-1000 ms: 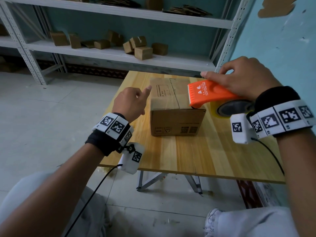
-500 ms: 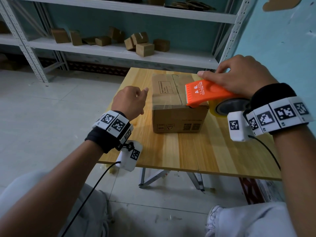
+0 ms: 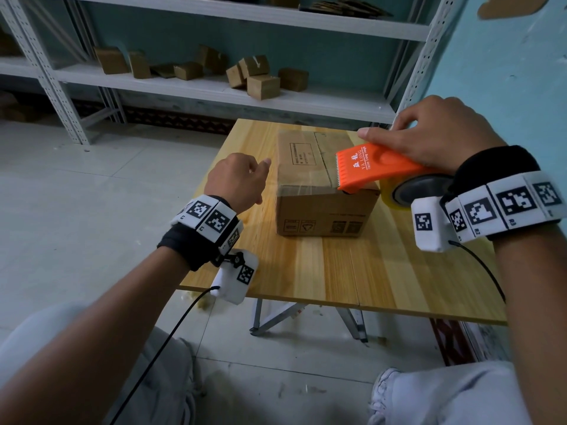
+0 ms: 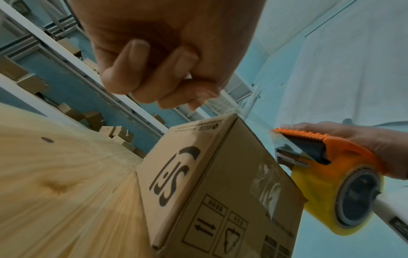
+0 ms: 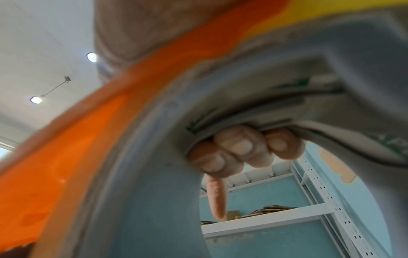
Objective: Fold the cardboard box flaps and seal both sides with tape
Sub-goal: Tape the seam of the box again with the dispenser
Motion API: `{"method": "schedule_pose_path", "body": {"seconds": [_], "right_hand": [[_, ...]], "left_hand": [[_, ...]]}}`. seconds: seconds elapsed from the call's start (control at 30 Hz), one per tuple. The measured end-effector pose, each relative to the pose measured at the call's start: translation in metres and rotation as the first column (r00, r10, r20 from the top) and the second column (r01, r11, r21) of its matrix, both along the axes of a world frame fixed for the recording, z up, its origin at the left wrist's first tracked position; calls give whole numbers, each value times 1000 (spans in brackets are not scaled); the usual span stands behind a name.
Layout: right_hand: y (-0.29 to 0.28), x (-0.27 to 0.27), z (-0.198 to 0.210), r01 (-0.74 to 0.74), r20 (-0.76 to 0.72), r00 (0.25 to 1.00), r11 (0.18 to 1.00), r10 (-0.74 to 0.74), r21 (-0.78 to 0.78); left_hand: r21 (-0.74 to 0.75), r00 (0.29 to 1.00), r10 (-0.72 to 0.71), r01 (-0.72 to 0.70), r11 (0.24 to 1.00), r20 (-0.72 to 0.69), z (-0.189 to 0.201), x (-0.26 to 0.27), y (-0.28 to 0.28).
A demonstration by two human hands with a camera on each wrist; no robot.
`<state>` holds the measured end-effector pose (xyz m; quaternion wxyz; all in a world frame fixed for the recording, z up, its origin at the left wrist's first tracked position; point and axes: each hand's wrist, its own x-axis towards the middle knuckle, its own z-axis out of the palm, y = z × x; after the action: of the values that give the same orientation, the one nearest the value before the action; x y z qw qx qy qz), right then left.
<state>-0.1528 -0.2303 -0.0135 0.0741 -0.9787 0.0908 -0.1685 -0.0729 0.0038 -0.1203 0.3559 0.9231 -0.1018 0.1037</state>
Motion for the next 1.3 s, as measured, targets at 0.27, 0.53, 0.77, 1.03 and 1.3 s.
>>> {"method": "schedule_pose_path", "body": {"seconds": [0.27,0.53,0.77,1.03,1.3], "right_hand": [[2,-1,0,4,-4,1000,1000,-4,5],[2,0,0,10,-23,1000,1000,-10,-6],[3,1,-2,17,-35,999,1000,-17,-7],[2,4,-4,15,-52,999,1000,-15,-15],[1,9,-5,4,-65,998,999,-7,-44]], "left_hand": [[10,1000,9,-9,1000,-5,-1,1,0],[35,999,8,-7,999,-36,-2,-2,-1],[27,998,11,-9,1000,-58,-2,-3,-1],[16,996,6,-4,1000,-85,-2,-5,-3],[-41,990,-2,-4,999,-143,-4,-3,-4]]}}
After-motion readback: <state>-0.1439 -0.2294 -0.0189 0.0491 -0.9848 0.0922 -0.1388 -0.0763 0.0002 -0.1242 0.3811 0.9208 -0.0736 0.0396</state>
